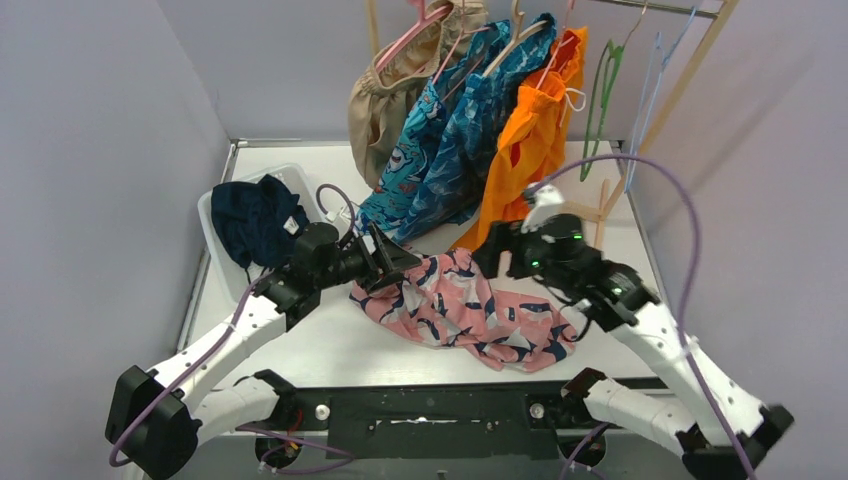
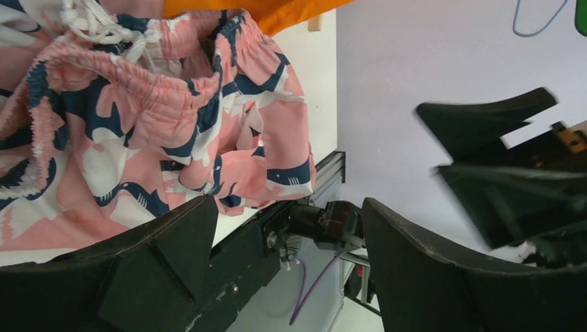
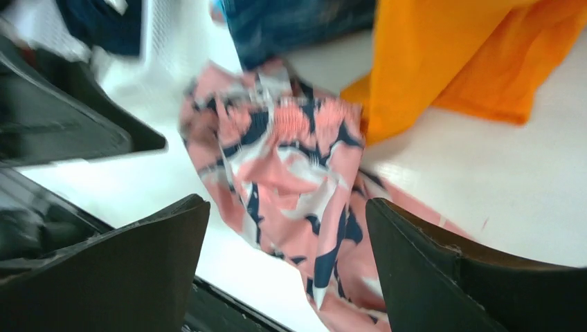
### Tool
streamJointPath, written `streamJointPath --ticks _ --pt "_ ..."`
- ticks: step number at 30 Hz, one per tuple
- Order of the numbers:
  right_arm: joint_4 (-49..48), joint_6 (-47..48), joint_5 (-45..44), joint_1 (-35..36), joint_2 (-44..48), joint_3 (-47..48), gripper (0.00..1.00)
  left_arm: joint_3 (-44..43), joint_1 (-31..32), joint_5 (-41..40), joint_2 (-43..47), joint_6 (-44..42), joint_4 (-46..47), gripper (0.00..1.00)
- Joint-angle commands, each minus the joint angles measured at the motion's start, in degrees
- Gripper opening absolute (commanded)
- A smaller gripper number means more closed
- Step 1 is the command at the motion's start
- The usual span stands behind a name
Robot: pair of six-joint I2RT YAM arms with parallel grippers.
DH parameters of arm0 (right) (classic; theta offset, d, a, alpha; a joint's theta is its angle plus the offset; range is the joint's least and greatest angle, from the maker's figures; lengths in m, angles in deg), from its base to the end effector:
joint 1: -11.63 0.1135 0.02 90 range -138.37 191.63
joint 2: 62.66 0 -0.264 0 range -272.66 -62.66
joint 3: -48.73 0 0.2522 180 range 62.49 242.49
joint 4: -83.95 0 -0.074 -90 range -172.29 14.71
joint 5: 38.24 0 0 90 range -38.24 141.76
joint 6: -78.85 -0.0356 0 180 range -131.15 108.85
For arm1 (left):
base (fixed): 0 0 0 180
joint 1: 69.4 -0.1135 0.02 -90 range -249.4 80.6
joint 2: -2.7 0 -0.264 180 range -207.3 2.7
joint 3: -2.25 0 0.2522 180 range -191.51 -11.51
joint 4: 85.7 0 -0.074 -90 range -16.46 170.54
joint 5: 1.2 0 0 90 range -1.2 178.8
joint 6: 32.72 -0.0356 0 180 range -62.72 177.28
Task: Remove the shorts from the hanger
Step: Adjust the shorts at the center of the board.
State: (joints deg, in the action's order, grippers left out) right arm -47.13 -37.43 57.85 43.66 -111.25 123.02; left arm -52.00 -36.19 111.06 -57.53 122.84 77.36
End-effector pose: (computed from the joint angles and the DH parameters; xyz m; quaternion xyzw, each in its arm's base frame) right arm 0.1448 0.0950 0.3777 -0.0710 0.8312 0.3065 0.4583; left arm 0.1919 -0.1418 0.2747 -0.1254 0.8152 -0.5163 0.2308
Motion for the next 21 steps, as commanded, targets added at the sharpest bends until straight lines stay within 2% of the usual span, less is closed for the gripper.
streamJointPath --ticks 1,4,6,9,11,15,21 --pt "4.57 0.15 -17.07 14.91 -9.12 1.38 0.88 -2.36 0.36 -2.65 0.39 -1.49 0.67 0.76" --pt "9.6 -3.02 -30.91 18.87 -17.59 4.29 0.91 -1.25 0.42 -3.86 1.25 -1.07 0.12 0.76" --pt "11.51 -5.82 -35.42 19.02 -21.45 6.0 0.92 -0.46 0.4 -3.94 1.4 -0.38 0.28 0.76" --pt "8.64 -6.97 -37.42 18.61 -22.4 4.47 0.95 0.37 0.49 -4.17 1.72 0.44 0.16 0.76" --pt "5.78 -7.07 -34.48 16.84 -21.93 2.46 0.95 0.81 0.48 -4.33 1.94 0.92 0.37 0.76" --pt "0.68 -7.21 -24.56 12.14 -21.72 -2.74 0.87 1.35 0.44 -4.15 2.01 1.56 1.41 0.76" --pt "-8.46 -6.62 -13.16 9.59 -19.16 -10.65 0.66 2.6 0.41 -1.14 0.04 3.5 5.22 0.76"
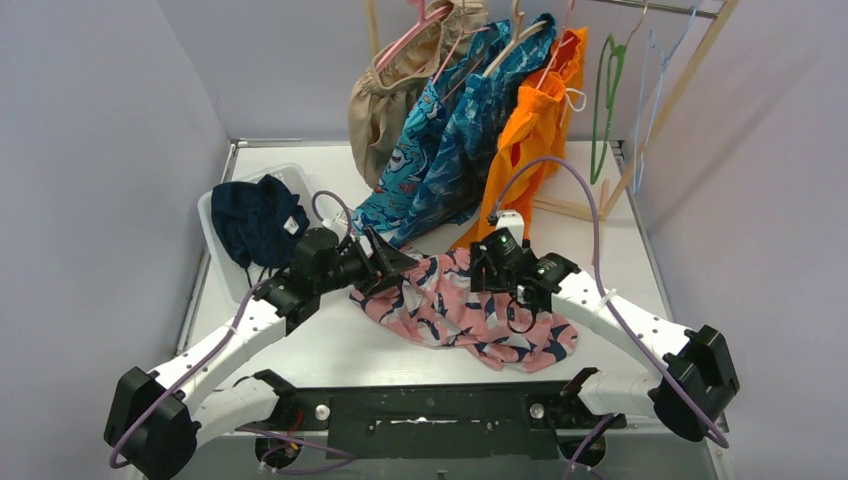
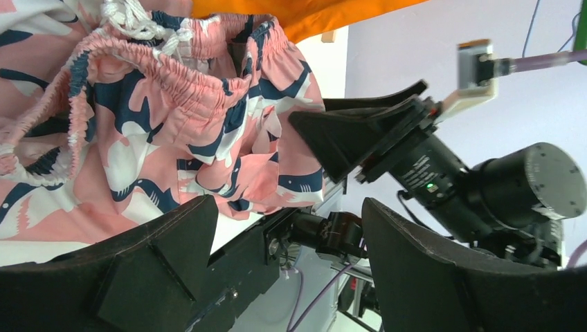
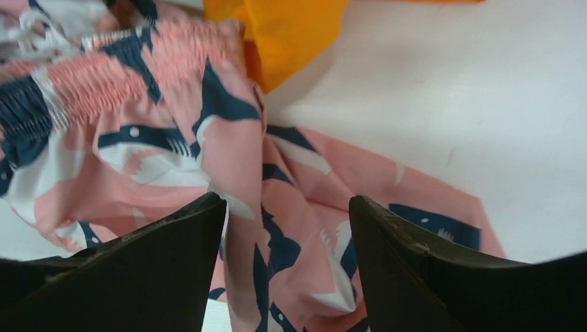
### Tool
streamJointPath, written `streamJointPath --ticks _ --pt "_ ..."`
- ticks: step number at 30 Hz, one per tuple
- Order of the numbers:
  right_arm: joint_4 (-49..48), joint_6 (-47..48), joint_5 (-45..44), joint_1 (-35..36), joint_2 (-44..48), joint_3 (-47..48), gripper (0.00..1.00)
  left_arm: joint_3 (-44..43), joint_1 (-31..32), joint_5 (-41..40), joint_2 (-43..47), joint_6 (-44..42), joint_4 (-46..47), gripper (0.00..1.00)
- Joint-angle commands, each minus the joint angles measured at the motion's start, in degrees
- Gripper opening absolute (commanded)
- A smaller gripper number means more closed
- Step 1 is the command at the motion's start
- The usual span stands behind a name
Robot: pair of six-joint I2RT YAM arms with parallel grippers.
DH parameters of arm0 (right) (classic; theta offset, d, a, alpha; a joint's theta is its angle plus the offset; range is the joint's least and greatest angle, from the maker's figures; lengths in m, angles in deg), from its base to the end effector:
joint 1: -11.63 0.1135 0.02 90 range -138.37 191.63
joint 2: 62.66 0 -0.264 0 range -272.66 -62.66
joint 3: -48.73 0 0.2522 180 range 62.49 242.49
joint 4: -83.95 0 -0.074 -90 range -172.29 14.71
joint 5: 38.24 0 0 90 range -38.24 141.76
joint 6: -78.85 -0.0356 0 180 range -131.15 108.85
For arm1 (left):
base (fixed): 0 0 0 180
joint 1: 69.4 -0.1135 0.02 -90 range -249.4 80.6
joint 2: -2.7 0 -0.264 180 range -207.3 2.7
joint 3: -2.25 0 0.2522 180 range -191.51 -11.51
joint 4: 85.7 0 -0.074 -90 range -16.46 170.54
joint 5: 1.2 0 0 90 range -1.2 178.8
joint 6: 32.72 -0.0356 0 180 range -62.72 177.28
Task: Remove the shorts from the hanger
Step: Adjust the shorts at the center of the board.
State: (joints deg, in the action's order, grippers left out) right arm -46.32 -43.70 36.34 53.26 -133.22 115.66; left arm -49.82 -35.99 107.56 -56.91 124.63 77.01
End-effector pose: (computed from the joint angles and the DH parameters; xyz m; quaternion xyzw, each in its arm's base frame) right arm 0.1920 0.1580 0.2596 -0.0324 0.9411 0.0863 0.3253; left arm 0.1892 -0.1385 0.2629 -0.1587 0.8207 -0.4969 0.2331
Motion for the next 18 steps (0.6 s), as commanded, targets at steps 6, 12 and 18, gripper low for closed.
streamJointPath --ticks 6,12,18 --pt "-16.04 0.82 15.81 4.55 2.45 -7.81 0.14 2.8 0.31 5.11 -3.92 5.12 9.55 0.76" --pt "-24.65 3.7 17.38 17.28 0.69 -13.53 0.04 2.82 0.34 3.4 -5.69 7.6 4.48 0.78" --pt "-31.02 3.94 25.24 21.7 -4.41 -17.69 0.0 4.79 0.24 -0.39 -5.3 10.22 -0.55 0.81"
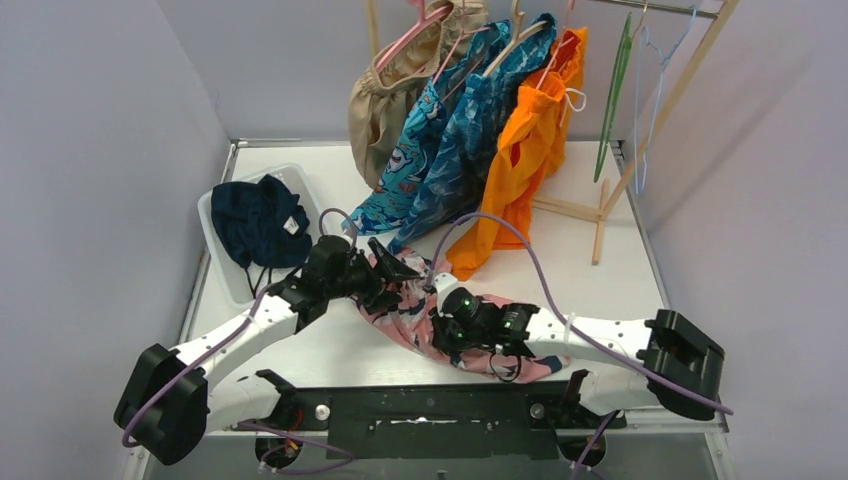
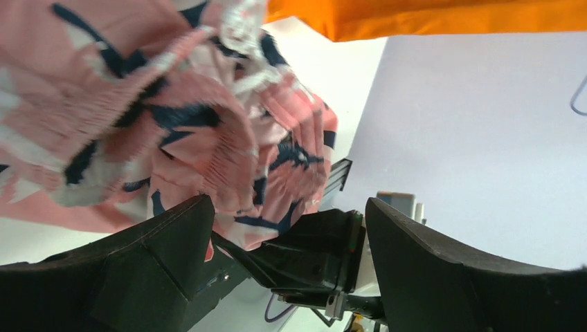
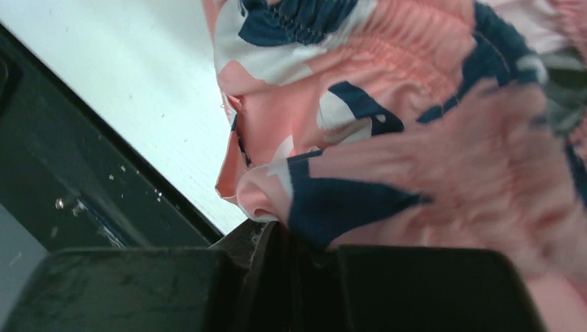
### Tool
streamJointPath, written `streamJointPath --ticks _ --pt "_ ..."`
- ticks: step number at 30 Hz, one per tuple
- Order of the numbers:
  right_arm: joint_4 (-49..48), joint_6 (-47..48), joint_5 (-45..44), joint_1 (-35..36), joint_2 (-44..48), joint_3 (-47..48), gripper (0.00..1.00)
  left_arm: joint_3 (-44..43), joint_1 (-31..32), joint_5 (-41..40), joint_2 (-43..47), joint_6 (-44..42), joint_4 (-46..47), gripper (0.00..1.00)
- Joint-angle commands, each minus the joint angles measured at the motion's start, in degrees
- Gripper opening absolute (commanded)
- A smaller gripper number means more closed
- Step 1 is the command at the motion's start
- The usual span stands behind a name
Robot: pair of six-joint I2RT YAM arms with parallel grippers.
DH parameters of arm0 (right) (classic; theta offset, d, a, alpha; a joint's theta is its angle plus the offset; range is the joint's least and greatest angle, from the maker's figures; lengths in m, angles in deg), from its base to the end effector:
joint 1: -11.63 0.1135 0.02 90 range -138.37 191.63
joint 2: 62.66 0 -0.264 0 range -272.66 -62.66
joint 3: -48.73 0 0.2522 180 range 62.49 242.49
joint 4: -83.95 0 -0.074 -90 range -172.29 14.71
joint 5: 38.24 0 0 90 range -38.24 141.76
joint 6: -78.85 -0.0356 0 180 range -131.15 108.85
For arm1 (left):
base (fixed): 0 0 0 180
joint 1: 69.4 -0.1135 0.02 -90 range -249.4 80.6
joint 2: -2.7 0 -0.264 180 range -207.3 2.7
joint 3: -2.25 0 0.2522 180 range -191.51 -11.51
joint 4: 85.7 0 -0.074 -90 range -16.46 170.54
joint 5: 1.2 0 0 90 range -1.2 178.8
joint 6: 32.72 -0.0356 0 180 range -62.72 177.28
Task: Remove the shorts from the hanger
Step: Adjust the shorts at the center of the board.
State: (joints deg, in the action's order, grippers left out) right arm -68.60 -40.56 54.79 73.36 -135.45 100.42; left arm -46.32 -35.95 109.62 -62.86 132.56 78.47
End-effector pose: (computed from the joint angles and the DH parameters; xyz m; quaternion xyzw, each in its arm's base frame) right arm 0.1166 0.2208 0.1928 -0.2692 0.8954 0.2699 0.2300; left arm 0.1950 -0.1440 0.2220 -0.2275 0.8376 -0.4750 0.1453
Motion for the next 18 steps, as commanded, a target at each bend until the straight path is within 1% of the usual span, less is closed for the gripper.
streamJointPath --ticks 1,3,5,8,10,12,14,15,17,18 --pt "-10.81 0.82 9.49 1.94 -2.66 -3.53 0.0 2.0 0.13 -2.77 0.85 2.45 -1.49 0.81" --pt "-13.99 0.84 13.75 2.44 -3.95 -5.15 0.01 2.35 0.14 -2.89 0.85 2.47 -0.72 0.81" --pt "-14.26 0.48 15.62 2.56 -4.85 -5.73 0.02 1.7 0.25 -2.87 0.02 1.23 -0.81 0.81" --pt "-14.46 -0.75 13.8 2.6 -3.67 -6.64 0.04 -0.24 0.65 -3.35 -1.91 -1.69 -2.57 0.81" --pt "-15.29 -1.54 12.5 2.55 -1.56 -7.5 0.09 -1.4 0.83 -3.6 -3.51 -3.08 -3.18 0.82" --pt "-15.46 -2.81 11.32 2.51 0.95 -8.16 0.18 -2.56 1.2 -3.85 -5.34 -4.74 -3.87 0.81" --pt "-13.91 -4.45 9.06 2.51 3.85 -8.07 0.29 -5.7 2.25 -5.42 -7.06 -6.85 -6.32 0.82" --pt "-13.06 -5.27 7.94 2.52 5.68 -8.1 0.36 -6.81 2.79 -6.11 -7.87 -7.75 -8.01 0.82" --pt "-10.32 -7.0 4.22 2.52 9.86 -7.7 0.53 -7.53 3.31 -6.99 -8.42 -8.32 -9.29 0.82" --pt "-8.9 -7.82 1.77 2.55 12.19 -7.43 0.59 -7.26 3.42 -7.31 -8.3 -8.29 -9.36 0.82"
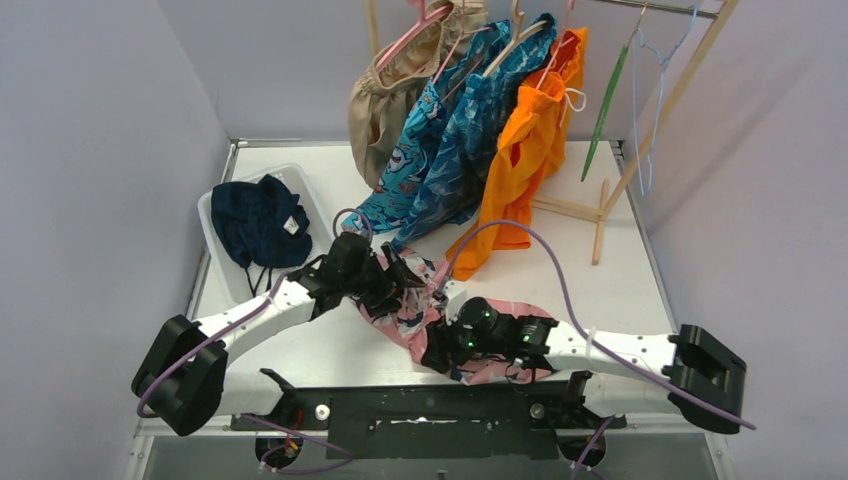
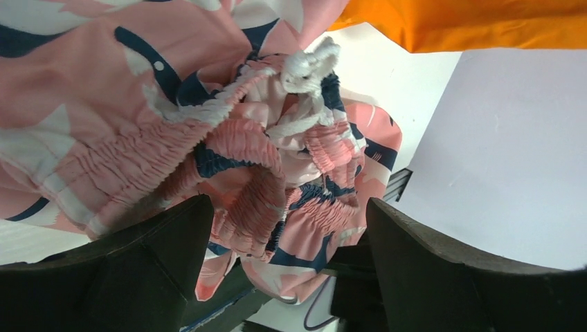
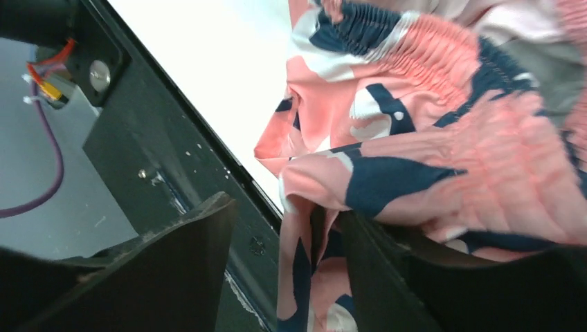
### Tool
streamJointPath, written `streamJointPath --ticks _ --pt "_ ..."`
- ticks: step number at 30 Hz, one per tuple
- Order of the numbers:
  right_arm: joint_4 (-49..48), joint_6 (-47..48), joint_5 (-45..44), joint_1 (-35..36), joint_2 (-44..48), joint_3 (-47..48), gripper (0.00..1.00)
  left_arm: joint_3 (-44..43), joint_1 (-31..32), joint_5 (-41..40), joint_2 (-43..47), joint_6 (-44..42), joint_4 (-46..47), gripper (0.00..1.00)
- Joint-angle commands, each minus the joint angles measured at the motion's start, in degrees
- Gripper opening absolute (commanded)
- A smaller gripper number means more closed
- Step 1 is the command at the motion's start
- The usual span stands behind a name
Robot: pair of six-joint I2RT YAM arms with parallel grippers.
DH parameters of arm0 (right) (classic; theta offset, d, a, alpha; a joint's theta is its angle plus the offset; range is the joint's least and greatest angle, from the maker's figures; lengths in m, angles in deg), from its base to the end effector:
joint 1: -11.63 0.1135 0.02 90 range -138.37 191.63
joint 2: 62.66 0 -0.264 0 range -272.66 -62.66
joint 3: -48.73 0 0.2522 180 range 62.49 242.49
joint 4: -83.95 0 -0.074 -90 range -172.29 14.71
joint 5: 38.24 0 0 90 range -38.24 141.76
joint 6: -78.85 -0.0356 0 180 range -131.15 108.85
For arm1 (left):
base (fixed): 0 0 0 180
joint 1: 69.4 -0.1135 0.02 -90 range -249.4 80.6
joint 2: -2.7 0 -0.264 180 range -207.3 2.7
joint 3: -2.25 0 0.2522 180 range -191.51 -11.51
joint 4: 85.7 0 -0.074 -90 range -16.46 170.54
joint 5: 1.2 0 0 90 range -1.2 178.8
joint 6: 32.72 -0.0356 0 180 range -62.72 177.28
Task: Remove the shorts from the hanger
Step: Adjust the shorts at the center of the board.
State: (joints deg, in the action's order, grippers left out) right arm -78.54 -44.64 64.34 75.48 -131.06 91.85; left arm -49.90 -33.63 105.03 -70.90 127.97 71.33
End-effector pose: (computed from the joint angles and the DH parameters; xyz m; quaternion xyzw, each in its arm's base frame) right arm 0.0947 0.2105 0.1774 -0.2808 0.8675 0.3652 0.1875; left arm 0.2031 -0.1586 0.1988 -0.2217 0.8871 -0.3851 0.1253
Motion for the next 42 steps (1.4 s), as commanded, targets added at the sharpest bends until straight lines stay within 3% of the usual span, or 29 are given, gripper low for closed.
streamJointPath --ticks 1,6,8,10,13,15,18,30,38,42 --pt "2.97 -4.52 -10.35 0.31 9.83 1.54 0.64 -3.29 1.2 -3.18 0.08 -3.51 -2.07 0.82" --pt "17.62 -12.45 -34.14 -0.28 17.7 5.53 0.77 -1.57 1.24 -3.65 1.18 -2.58 -0.84 0.82" --pt "22.27 -16.61 -39.09 -2.88 18.48 7.46 0.76 -1.95 1.39 -3.28 0.89 -2.71 -0.57 0.82" --pt "22.75 -18.81 -39.16 -6.15 18.59 7.9 0.73 -2.99 1.52 -3.18 0.33 -3.36 -0.65 0.82" --pt "25.29 -24.02 -41.93 -9.39 17.45 8.08 0.61 -6.26 2.44 -5.18 -0.92 -5.38 -2.91 0.82" --pt "28.41 -28.83 -45.84 -9.37 16.57 8.28 0.62 -9.88 3.64 -8.47 -2.6 -7.82 -6.78 0.82" --pt "28.54 -27.79 -47.13 -9.07 15.73 8.63 0.63 -14.27 5.56 -13.01 -5.55 -10.13 -11.92 0.84" --pt "25.81 -28.08 -49.01 -6.41 18.19 5.97 0.67 -21.63 11.6 -19.65 -18.51 -11.77 -17.32 0.86" --pt "25.6 -25.74 -49.97 -5.82 18.39 6.41 0.68 -24.72 13.74 -18.76 -25.52 -16.15 -16.79 0.86" --pt "25.69 -25.61 -50.58 -5.48 18.13 6.56 0.68 -24.85 17.04 -18.79 -31.0 -18.86 -19.11 0.8"
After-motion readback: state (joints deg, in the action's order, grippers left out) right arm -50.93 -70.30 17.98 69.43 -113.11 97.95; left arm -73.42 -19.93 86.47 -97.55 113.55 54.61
